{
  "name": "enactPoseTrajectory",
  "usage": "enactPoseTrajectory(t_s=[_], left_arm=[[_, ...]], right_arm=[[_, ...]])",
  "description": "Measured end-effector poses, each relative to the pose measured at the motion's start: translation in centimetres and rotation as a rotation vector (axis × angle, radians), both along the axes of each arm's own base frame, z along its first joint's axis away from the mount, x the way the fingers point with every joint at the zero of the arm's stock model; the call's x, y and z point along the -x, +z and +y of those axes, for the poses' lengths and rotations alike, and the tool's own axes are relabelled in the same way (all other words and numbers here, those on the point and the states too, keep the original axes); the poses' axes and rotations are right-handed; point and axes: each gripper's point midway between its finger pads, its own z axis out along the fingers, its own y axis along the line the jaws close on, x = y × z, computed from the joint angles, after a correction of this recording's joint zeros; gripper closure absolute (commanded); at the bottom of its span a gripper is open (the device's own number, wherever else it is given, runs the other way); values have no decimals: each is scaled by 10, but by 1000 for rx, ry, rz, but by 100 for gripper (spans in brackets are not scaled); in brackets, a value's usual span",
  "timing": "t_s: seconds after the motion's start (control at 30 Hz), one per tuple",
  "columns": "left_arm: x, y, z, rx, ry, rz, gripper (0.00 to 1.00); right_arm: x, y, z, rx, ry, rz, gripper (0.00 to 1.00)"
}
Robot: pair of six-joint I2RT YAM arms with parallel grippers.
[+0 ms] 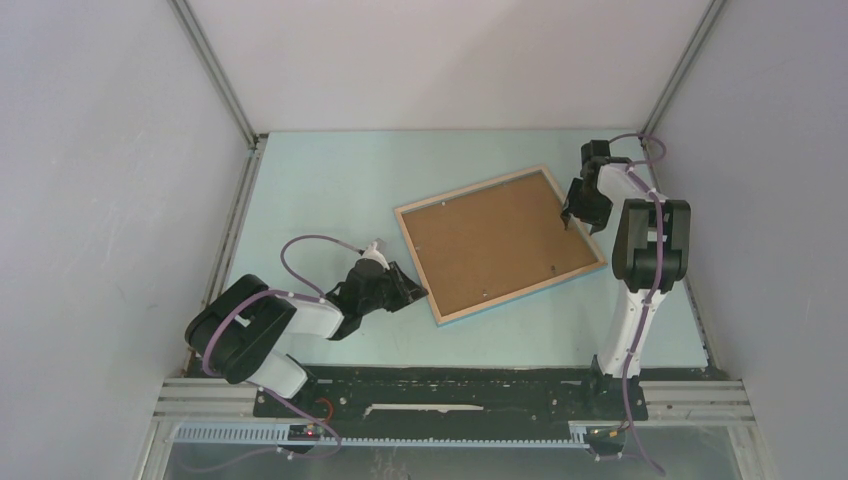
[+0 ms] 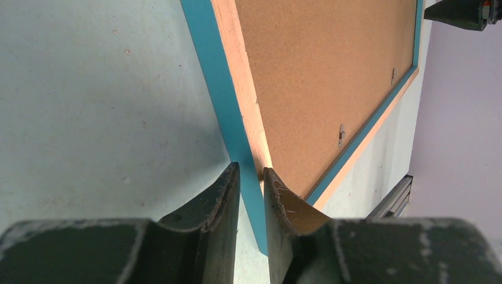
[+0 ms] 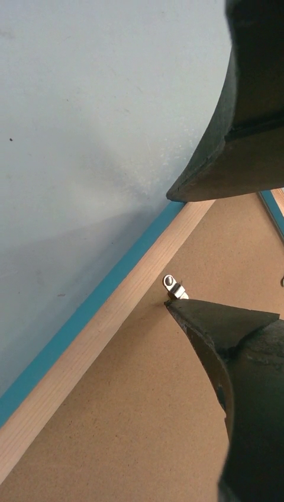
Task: Put the photo into the frame
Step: Install the photo frame at the center of the board.
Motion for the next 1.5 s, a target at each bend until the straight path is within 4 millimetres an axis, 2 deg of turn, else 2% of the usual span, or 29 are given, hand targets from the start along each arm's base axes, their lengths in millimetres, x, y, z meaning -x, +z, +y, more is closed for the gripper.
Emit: enactPoseTrajectory(t_s=[0.27,0.43,0.63,0.7,0.77,0.9,1.0,1.2,1.5], left_arm=[[0,0,0,0,0,0,72],[0,0,0,0,0,0,72],[0,0,0,-1,1,0,72],[0,0,0,-1,1,0,72],[0,0,0,-1,1,0,72],[0,0,0,-1,1,0,72],[0,0,0,-1,1,0,72],[0,0,0,-2,0,1,72],[0,0,0,-2,0,1,72]], right_arm=[[6,1,-3,19,24,-1,63],[3,3,-3,26,47,-16,65],[4,3,-3,27,66,-19,73],[3,3,-3,25,71,-19,71],[4,3,-3,23,75,-19,57],[5,2,-1,14,76,-30,42],[9,2,2,8,81,-29,37],[16,3,2,19,84,-16,37],[20,2,-3,48,76,-3,52]])
